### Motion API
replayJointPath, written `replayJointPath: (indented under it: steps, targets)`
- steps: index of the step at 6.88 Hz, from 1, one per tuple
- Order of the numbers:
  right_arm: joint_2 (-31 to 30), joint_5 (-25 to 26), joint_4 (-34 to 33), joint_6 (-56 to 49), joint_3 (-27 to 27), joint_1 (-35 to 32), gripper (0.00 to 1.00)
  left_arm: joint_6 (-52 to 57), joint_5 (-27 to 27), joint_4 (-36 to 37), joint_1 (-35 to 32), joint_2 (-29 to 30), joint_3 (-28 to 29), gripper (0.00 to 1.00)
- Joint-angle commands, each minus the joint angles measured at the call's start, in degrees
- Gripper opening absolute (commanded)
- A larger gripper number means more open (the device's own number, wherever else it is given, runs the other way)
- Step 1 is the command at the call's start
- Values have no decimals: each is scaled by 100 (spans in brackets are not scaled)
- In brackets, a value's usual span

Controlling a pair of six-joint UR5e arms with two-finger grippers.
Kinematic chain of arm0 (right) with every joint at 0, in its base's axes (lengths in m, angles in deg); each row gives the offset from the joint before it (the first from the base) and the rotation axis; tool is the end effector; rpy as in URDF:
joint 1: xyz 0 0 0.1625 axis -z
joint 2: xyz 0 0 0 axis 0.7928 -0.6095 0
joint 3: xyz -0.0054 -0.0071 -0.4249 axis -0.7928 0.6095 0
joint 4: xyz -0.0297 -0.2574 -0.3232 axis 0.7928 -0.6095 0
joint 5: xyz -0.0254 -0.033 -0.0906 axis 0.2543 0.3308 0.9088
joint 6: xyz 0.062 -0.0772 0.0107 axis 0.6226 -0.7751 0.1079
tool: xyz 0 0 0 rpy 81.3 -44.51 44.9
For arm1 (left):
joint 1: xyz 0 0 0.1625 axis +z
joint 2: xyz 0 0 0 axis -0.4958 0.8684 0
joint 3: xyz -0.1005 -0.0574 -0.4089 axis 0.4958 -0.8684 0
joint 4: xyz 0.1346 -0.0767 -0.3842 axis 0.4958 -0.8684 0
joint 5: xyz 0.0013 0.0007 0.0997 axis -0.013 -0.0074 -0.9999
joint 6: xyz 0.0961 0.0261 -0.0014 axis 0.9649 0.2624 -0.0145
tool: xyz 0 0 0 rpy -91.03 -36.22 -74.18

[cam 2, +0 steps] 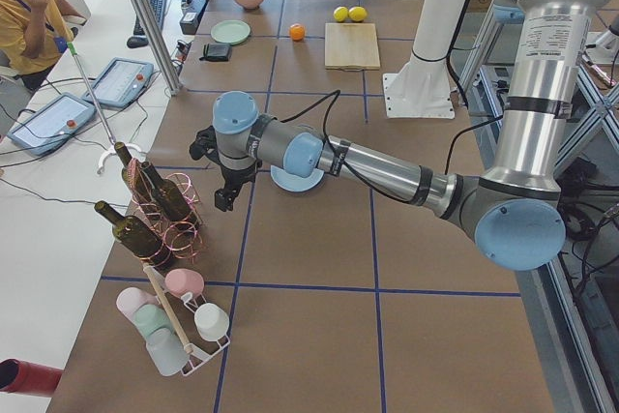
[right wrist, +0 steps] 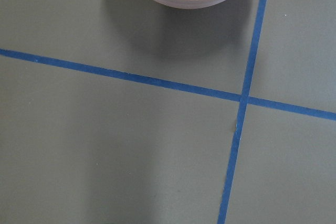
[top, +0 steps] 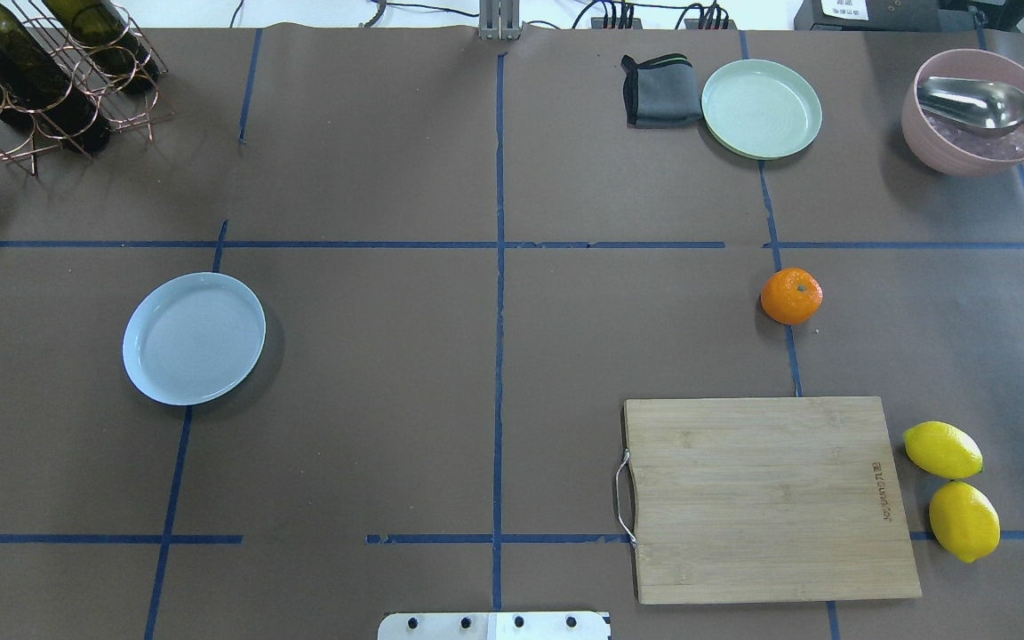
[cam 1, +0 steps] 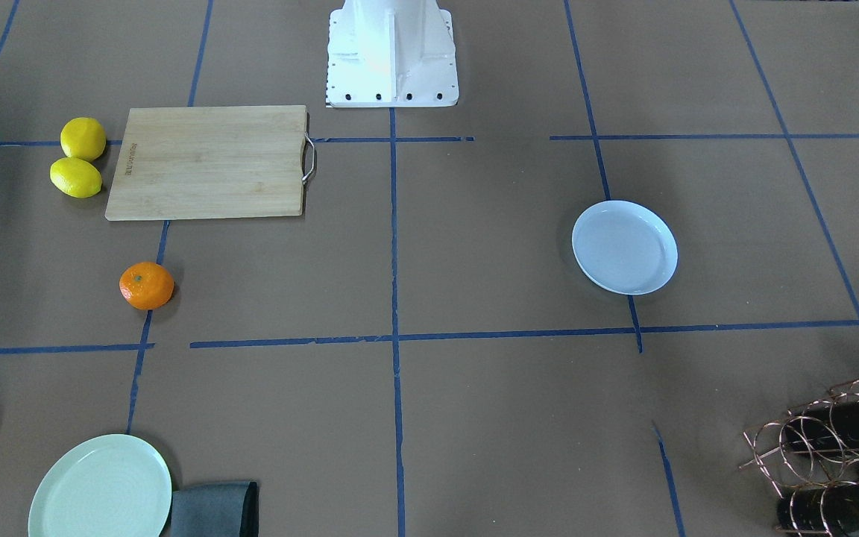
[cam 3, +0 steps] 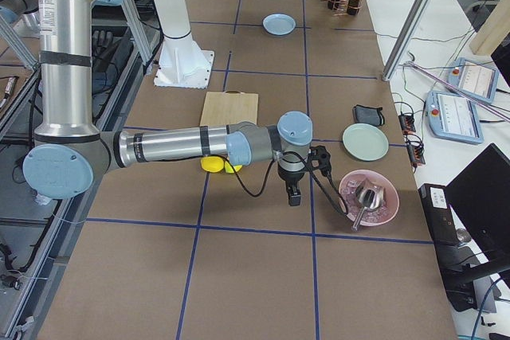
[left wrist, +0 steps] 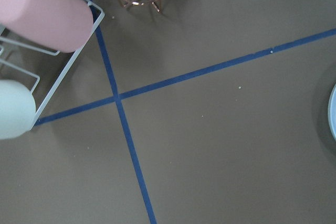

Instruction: Pick orange to plate

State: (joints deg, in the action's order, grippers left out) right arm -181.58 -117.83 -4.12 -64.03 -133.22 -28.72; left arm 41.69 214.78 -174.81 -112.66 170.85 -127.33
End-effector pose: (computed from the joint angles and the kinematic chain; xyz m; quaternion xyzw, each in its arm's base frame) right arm -0.0091 -0.4864 0.5873 0.0607 -0.3725 -0.0739 0.9231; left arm 0.0093 -0.5456 0.4918 0.1828 0.4102 0.1843 0.8742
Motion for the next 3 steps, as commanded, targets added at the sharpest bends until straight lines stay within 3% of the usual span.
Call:
replayJointPath:
  steps: [1, 2, 3]
  targets:
    - [-3, 2, -1, -16, 15, 22, 100, -1395, 160, -1068, 791, -76, 27, 100]
    - [-12, 2, 8, -16, 15, 22, 100, -2456, 47, -1762, 1318, -312, 53, 100]
    - [-29, 2, 8, -16, 7, 22, 100, -3606, -459, -2491, 1828, -514, 53, 100]
